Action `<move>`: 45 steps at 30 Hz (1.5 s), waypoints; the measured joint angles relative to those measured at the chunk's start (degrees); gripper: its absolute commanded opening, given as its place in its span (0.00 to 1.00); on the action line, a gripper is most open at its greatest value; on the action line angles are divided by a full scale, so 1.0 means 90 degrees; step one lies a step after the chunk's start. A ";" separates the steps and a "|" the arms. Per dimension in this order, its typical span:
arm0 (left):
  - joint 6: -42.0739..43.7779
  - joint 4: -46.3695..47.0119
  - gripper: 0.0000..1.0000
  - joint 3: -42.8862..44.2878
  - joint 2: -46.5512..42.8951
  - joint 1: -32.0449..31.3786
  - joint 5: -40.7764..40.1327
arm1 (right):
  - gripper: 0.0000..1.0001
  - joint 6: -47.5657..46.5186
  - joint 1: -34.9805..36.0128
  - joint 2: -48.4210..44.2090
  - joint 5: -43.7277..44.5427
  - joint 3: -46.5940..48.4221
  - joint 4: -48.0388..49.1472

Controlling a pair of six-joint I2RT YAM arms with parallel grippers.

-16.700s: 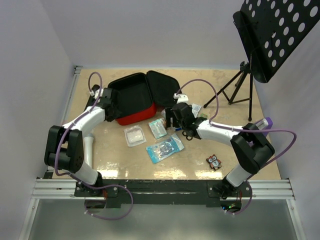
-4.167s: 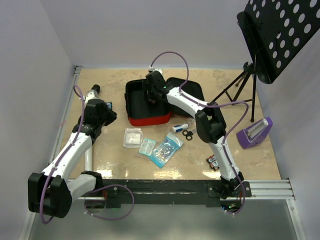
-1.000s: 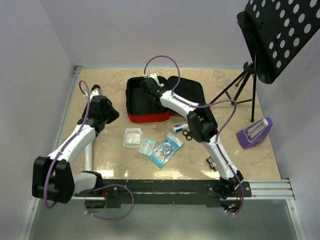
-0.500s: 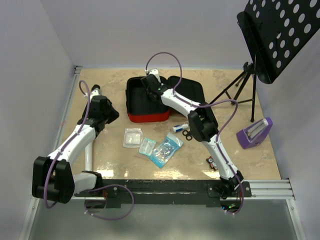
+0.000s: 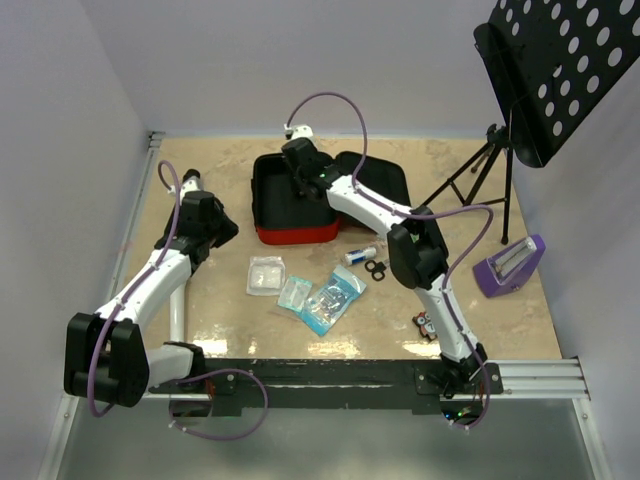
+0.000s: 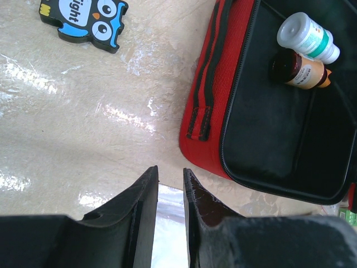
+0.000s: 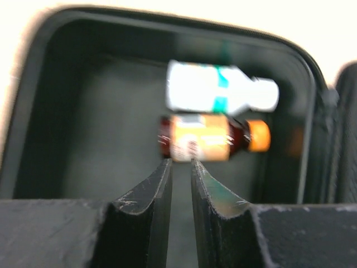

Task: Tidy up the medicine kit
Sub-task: Adjust the pill bottle in the medicine box.

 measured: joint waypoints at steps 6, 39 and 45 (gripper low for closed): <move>0.0002 -0.0005 0.29 0.0000 -0.0002 0.0000 -0.0002 | 0.24 -0.0124 0.0202 0.0503 -0.0308 0.0986 0.0061; 0.0029 0.0000 0.29 0.0000 0.0104 0.0000 -0.0024 | 0.28 0.0075 0.0163 0.1433 -0.1154 0.1608 0.0311; 0.0029 -0.0005 0.28 0.0000 0.0092 0.0000 -0.0027 | 0.44 0.0250 0.0155 0.0653 -0.1032 0.0240 0.1146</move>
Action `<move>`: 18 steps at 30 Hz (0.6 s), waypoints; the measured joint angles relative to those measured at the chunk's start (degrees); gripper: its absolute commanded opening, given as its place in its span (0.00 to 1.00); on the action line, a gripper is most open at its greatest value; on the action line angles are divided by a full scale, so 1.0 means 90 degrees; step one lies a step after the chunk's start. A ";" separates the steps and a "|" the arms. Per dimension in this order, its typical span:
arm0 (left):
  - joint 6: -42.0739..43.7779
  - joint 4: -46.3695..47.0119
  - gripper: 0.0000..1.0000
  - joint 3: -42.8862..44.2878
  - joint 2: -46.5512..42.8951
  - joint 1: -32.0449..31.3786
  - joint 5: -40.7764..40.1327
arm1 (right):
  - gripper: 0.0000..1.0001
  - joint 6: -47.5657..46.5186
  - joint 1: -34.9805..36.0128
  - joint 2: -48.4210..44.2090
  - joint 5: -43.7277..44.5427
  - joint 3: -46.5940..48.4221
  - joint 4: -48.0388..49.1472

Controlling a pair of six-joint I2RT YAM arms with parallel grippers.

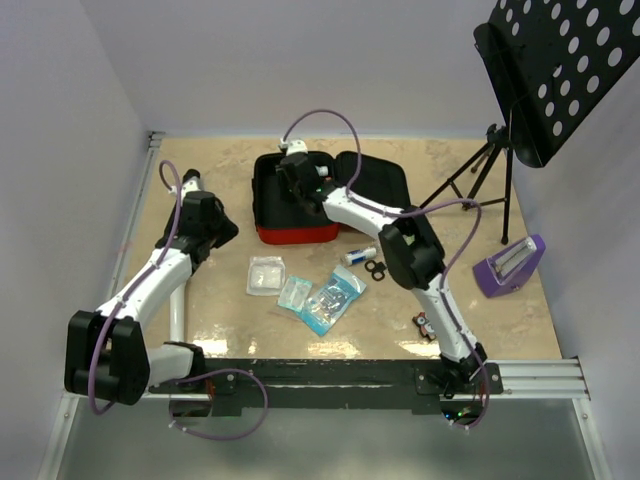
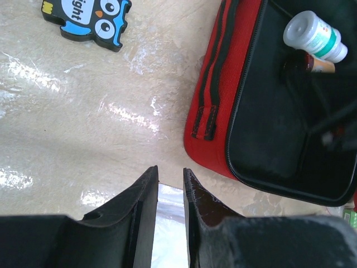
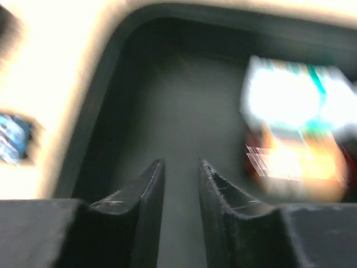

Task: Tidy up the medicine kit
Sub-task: Adjust the pill bottle in the medicine box, then pick up the medical item at the center of the board.

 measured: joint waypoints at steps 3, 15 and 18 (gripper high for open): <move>0.0000 -0.0007 0.29 0.0000 -0.0100 0.0000 -0.0024 | 0.52 0.0017 0.0044 -0.1175 0.0299 -0.1902 0.0381; -0.0002 -0.0185 0.29 -0.0056 -0.0964 0.0000 -0.0136 | 0.52 0.0862 0.1132 -0.5229 0.1508 -0.4673 0.0262; -0.0032 -0.0182 0.29 -0.0219 -0.1195 0.0000 -0.0109 | 0.65 0.1360 0.1117 -0.5727 0.1700 -0.5926 -0.0024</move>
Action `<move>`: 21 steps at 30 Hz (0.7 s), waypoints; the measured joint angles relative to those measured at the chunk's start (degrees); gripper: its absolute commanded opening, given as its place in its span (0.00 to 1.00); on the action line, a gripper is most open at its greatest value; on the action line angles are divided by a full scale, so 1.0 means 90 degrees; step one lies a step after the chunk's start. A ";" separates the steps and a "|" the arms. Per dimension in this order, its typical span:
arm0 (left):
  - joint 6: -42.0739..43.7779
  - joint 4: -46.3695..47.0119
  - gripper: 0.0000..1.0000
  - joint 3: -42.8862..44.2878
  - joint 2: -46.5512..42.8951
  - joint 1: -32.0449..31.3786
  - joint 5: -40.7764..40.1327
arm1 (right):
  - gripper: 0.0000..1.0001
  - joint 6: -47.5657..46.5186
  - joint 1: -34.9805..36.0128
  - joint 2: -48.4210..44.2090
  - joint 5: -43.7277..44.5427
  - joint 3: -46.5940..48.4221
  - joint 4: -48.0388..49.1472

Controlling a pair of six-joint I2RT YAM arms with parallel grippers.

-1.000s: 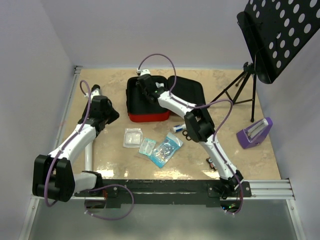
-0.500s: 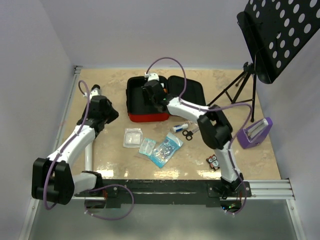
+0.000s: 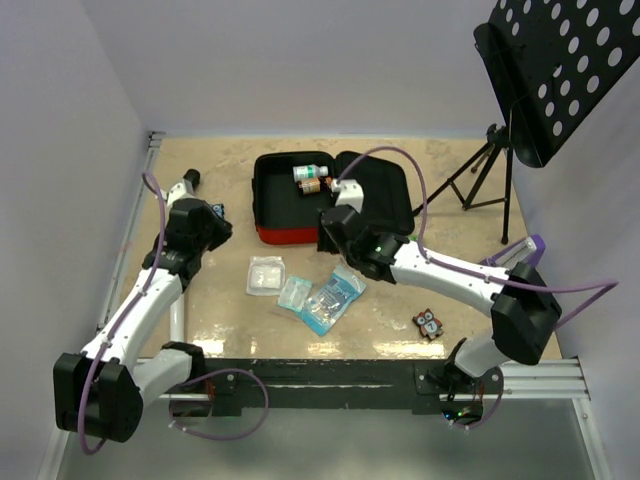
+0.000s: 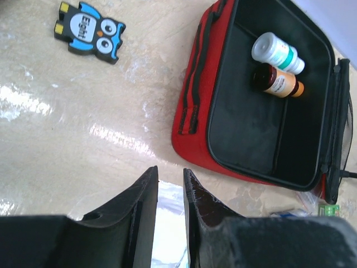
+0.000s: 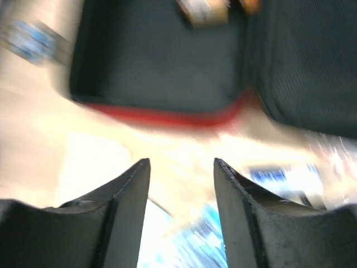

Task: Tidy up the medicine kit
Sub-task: Pick up the medical item at the center of the board.

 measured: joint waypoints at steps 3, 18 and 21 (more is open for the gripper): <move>-0.0027 -0.0007 0.29 -0.0165 -0.0107 0.0000 0.0058 | 0.95 0.0376 -0.0012 -0.0187 0.0090 -0.0840 -0.0447; -0.0017 -0.0104 0.29 -0.0277 -0.0202 0.0000 0.0185 | 0.96 0.1042 -0.0257 0.0597 0.0444 -0.1341 -0.0673; -0.0017 -0.0102 0.29 -0.0279 -0.0223 0.0000 0.0199 | 0.97 0.1044 -0.0345 0.0792 0.0563 -0.1341 -0.0704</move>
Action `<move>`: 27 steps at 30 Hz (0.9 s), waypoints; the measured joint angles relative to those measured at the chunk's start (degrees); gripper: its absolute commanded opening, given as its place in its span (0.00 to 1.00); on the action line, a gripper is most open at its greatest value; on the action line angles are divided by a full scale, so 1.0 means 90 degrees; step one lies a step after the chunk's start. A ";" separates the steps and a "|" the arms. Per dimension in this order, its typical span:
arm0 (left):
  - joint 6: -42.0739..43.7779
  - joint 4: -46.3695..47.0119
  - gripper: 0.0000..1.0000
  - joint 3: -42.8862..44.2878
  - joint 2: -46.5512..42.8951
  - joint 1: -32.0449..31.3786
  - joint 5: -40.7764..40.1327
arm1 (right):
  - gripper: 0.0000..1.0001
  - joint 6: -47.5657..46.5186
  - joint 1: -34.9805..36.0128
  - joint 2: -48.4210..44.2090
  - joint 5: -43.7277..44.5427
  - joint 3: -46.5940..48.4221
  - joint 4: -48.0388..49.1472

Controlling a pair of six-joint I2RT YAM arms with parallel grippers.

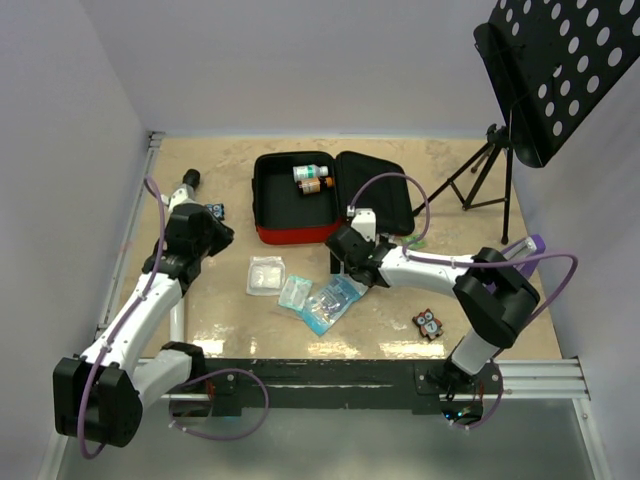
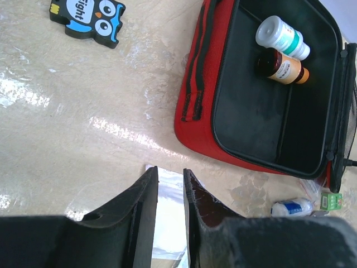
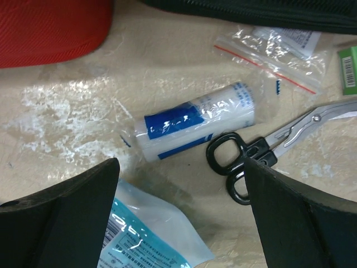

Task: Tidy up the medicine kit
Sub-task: Pick up the medical item at the center of the board.

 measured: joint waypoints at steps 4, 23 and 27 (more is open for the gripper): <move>-0.0002 0.0019 0.29 -0.0102 0.0002 0.0000 0.0066 | 0.98 -0.0010 -0.0087 0.0002 0.0170 0.0019 -0.0017; -0.0002 0.0102 0.29 -0.0192 0.0085 0.0000 0.0129 | 0.95 -0.0563 -0.0857 0.0583 -0.0075 0.0143 0.0488; -0.0002 0.0102 0.29 -0.0197 0.0085 0.0000 0.0126 | 0.88 -0.0627 -0.0862 0.0619 -0.0206 0.0148 0.0590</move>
